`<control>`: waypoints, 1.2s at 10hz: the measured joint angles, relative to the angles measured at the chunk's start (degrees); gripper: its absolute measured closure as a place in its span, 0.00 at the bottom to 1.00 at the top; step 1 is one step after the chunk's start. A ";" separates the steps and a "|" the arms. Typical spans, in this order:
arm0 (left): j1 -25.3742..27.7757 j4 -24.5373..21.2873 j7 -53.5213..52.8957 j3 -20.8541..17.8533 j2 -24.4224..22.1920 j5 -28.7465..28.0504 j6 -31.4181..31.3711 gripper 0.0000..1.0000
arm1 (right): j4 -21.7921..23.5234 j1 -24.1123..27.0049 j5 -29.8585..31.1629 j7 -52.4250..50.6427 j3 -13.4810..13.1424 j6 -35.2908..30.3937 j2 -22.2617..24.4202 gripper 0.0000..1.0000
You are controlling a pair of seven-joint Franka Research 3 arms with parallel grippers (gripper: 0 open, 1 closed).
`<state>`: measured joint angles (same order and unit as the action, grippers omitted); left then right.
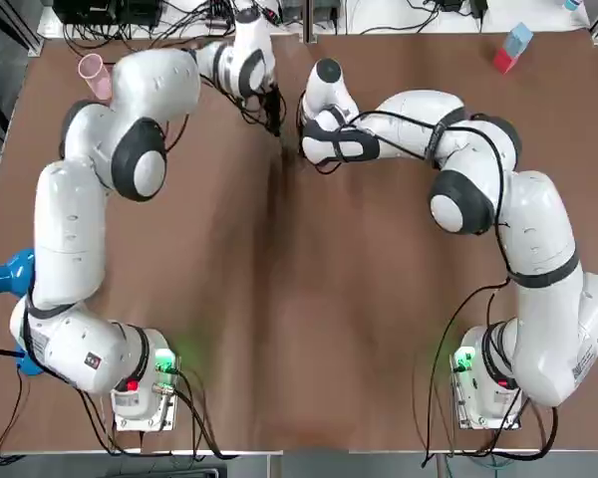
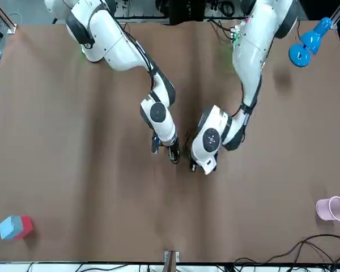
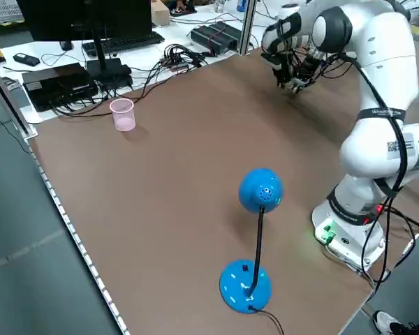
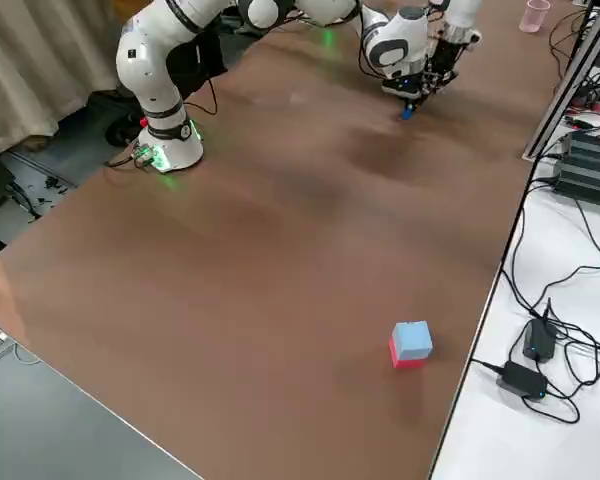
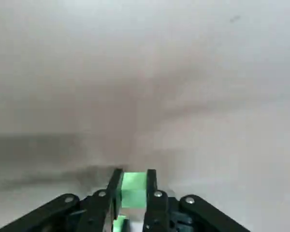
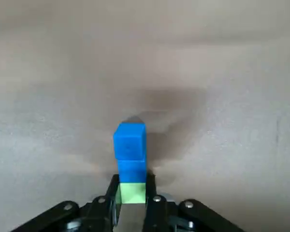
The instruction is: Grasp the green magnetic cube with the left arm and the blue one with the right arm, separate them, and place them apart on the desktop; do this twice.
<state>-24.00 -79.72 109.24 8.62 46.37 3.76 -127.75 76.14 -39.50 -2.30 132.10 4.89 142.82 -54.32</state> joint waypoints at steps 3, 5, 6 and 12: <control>0.77 2.05 -7.03 -4.22 -0.15 -0.01 -9.63 0.77 | -0.24 0.00 0.17 -0.03 0.03 -3.19 0.40 0.75; 0.84 1.81 -8.37 -4.88 1.56 -0.01 -24.29 0.77 | -0.26 0.00 0.19 -0.02 0.01 -4.55 0.54 0.63; 0.85 1.73 -9.19 -5.10 3.22 -0.01 -31.65 0.77 | -0.27 0.06 0.19 -0.02 -0.02 -5.01 0.60 0.47; -0.07 1.35 -11.08 -4.26 1.09 0.01 -24.60 0.01 | 0.20 1.67 0.20 -0.02 -0.17 -6.35 0.94 0.35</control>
<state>-24.07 -78.37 98.16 4.36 47.46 3.77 -152.35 76.34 -37.82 -2.10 132.08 4.71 136.48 -53.38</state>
